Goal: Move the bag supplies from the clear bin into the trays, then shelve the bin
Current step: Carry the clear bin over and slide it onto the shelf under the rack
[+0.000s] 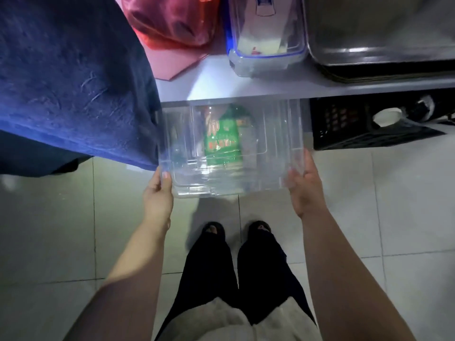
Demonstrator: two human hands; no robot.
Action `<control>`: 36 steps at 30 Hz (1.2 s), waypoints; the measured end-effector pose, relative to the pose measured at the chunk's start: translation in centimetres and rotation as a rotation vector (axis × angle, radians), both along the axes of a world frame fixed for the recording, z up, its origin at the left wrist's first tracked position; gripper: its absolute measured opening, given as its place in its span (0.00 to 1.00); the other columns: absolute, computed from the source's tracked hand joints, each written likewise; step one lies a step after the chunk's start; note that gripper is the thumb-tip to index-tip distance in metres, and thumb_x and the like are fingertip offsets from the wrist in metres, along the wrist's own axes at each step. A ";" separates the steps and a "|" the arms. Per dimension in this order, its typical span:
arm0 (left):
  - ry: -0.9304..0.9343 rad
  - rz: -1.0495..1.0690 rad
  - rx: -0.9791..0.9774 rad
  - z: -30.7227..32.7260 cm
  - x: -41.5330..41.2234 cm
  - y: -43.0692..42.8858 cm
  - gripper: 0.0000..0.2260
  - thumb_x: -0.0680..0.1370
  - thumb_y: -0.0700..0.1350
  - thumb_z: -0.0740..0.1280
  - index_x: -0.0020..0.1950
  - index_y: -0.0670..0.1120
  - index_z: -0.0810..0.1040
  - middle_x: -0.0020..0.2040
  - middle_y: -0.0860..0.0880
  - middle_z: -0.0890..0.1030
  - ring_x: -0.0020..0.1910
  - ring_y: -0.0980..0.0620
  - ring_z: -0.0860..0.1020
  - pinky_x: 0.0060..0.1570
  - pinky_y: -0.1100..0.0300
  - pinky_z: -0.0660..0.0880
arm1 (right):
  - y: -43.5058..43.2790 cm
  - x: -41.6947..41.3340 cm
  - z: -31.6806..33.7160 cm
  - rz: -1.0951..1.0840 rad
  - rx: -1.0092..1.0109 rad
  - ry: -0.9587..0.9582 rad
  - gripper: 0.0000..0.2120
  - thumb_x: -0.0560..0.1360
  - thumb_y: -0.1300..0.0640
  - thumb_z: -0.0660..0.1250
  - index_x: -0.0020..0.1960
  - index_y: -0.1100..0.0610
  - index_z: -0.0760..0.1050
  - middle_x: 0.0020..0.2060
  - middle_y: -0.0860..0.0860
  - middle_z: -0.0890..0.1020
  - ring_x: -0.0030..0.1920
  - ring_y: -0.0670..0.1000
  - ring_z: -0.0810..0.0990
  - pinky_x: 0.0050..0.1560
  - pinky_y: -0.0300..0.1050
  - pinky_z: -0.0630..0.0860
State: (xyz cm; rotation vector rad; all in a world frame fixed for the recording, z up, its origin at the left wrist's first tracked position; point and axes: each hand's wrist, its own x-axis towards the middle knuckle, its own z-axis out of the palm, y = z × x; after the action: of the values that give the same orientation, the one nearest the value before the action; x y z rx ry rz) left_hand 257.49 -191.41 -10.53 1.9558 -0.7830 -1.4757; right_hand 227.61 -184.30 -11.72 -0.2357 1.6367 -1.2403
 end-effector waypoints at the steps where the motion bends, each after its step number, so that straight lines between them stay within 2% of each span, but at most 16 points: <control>1: -0.043 -0.042 -0.006 -0.6 0.8 -0.4 0.17 0.82 0.51 0.57 0.71 0.56 0.69 0.67 0.50 0.76 0.67 0.47 0.73 0.68 0.46 0.67 | -1.2 0.7 -0.3 0.029 0.012 0.078 0.31 0.78 0.68 0.60 0.75 0.46 0.56 0.74 0.44 0.60 0.71 0.46 0.62 0.68 0.44 0.63; 3: -0.076 -0.125 0.011 -1.9 1.6 -1.3 0.17 0.83 0.51 0.55 0.72 0.59 0.66 0.69 0.50 0.74 0.70 0.42 0.67 0.69 0.45 0.63 | -3.2 1.5 -1.1 0.054 0.048 0.198 0.28 0.78 0.66 0.60 0.74 0.46 0.61 0.75 0.45 0.59 0.71 0.44 0.60 0.66 0.36 0.62; 6: -0.037 -0.222 -0.012 -3.6 1.1 -2.7 0.19 0.83 0.48 0.54 0.74 0.56 0.64 0.70 0.59 0.70 0.72 0.51 0.66 0.71 0.57 0.62 | -4.5 1.9 -2.6 0.212 0.168 0.529 0.22 0.78 0.65 0.62 0.69 0.48 0.70 0.77 0.49 0.55 0.69 0.45 0.64 0.51 0.18 0.63; 7: -0.050 -0.215 -0.030 -4.0 0.8 -3.0 0.18 0.83 0.47 0.55 0.74 0.53 0.66 0.70 0.58 0.70 0.71 0.54 0.67 0.70 0.60 0.61 | -4.6 1.8 -3.0 0.255 0.199 0.610 0.24 0.77 0.64 0.63 0.70 0.47 0.68 0.77 0.49 0.55 0.68 0.47 0.66 0.52 0.20 0.63; 9: -0.099 -0.169 -0.049 -4.9 0.4 -3.3 0.17 0.83 0.46 0.56 0.72 0.48 0.69 0.69 0.52 0.73 0.69 0.53 0.70 0.71 0.58 0.62 | -4.7 1.4 -3.5 0.276 0.250 0.658 0.33 0.76 0.60 0.66 0.74 0.41 0.57 0.75 0.50 0.60 0.69 0.51 0.66 0.60 0.35 0.63; 11: -0.108 -0.110 -0.046 -5.3 0.2 -3.2 0.16 0.83 0.47 0.57 0.70 0.46 0.72 0.66 0.49 0.76 0.67 0.51 0.72 0.71 0.54 0.65 | -4.7 0.9 -3.4 0.252 0.263 0.610 0.40 0.74 0.59 0.69 0.74 0.36 0.49 0.74 0.51 0.63 0.70 0.52 0.64 0.64 0.44 0.61; 13: -0.081 -0.044 -0.051 -5.3 0.1 -2.9 0.16 0.82 0.46 0.58 0.69 0.47 0.73 0.64 0.49 0.78 0.65 0.50 0.74 0.69 0.54 0.67 | -4.3 0.7 -3.3 0.252 0.243 0.588 0.43 0.72 0.59 0.71 0.75 0.40 0.47 0.74 0.50 0.62 0.72 0.52 0.62 0.68 0.48 0.60; 18: 0.050 0.168 0.043 -5.1 0.5 -1.3 0.16 0.81 0.46 0.62 0.69 0.51 0.73 0.50 0.55 0.82 0.48 0.57 0.80 0.53 0.54 0.78 | -1.7 1.1 -3.7 0.145 0.262 0.448 0.42 0.68 0.61 0.74 0.74 0.43 0.56 0.71 0.46 0.66 0.67 0.54 0.67 0.65 0.53 0.69; 20: 0.082 0.246 0.141 -5.1 0.9 -0.4 0.16 0.79 0.47 0.65 0.67 0.46 0.73 0.47 0.49 0.80 0.47 0.51 0.78 0.48 0.55 0.79 | -0.6 1.4 -4.1 0.092 0.290 0.380 0.40 0.68 0.64 0.73 0.72 0.43 0.60 0.67 0.46 0.69 0.63 0.52 0.72 0.59 0.49 0.74; 23: 0.131 0.238 0.229 -5.2 0.9 0.1 0.07 0.79 0.48 0.65 0.52 0.45 0.77 0.47 0.45 0.79 0.50 0.48 0.78 0.49 0.54 0.77 | 0.1 1.6 -4.6 -0.036 0.297 0.217 0.35 0.68 0.66 0.73 0.71 0.47 0.65 0.62 0.50 0.75 0.53 0.47 0.80 0.54 0.49 0.79; 25: 0.110 0.211 0.215 -5.3 0.8 -0.4 0.07 0.79 0.50 0.65 0.47 0.48 0.77 0.47 0.45 0.79 0.50 0.49 0.79 0.51 0.53 0.77 | -0.1 1.5 -4.9 -0.015 0.279 0.244 0.32 0.69 0.63 0.73 0.69 0.47 0.67 0.56 0.45 0.78 0.48 0.42 0.82 0.54 0.50 0.80; 27: 0.082 0.191 0.226 -5.3 0.7 -1.2 0.09 0.77 0.54 0.66 0.44 0.50 0.78 0.44 0.48 0.79 0.47 0.51 0.78 0.49 0.52 0.78 | -0.7 1.4 -4.9 0.065 0.293 0.371 0.31 0.71 0.58 0.73 0.70 0.47 0.65 0.59 0.46 0.78 0.52 0.43 0.81 0.57 0.52 0.78; 29: 0.029 0.188 0.243 -5.2 0.4 -1.6 0.12 0.75 0.58 0.68 0.41 0.50 0.76 0.39 0.49 0.78 0.40 0.52 0.78 0.44 0.54 0.78 | -1.3 1.5 -4.6 0.136 0.320 0.622 0.32 0.71 0.54 0.72 0.72 0.50 0.63 0.67 0.52 0.72 0.63 0.52 0.72 0.65 0.57 0.71; 32: -0.319 0.166 -0.003 -4.5 -0.5 -0.2 0.15 0.72 0.58 0.71 0.51 0.49 0.76 0.42 0.50 0.76 0.41 0.50 0.76 0.48 0.58 0.73 | -1.8 2.8 -3.6 0.362 0.101 1.097 0.29 0.70 0.53 0.72 0.69 0.55 0.66 0.67 0.57 0.70 0.68 0.59 0.63 0.70 0.58 0.62; 34: -0.588 -0.105 -0.376 -4.0 -1.4 1.5 0.18 0.70 0.55 0.74 0.55 0.48 0.76 0.49 0.50 0.77 0.51 0.50 0.74 0.56 0.56 0.69 | -1.7 4.5 -3.2 0.718 -0.032 1.281 0.31 0.68 0.52 0.74 0.67 0.52 0.66 0.66 0.57 0.71 0.69 0.61 0.63 0.71 0.55 0.56; 36: -0.689 -0.535 -0.649 -4.0 -3.2 2.7 0.21 0.69 0.51 0.75 0.59 0.48 0.75 0.58 0.47 0.77 0.59 0.47 0.72 0.62 0.51 0.66 | -1.2 6.4 -4.1 0.990 -0.080 1.422 0.36 0.63 0.53 0.77 0.69 0.52 0.67 0.67 0.59 0.72 0.69 0.65 0.64 0.70 0.59 0.58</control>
State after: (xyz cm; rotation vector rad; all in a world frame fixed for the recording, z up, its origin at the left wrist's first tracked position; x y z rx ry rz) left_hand 254.24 -188.72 -14.49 1.7711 -1.9203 -0.5873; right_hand 234.01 -185.46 -15.82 -2.0364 2.0360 -0.2139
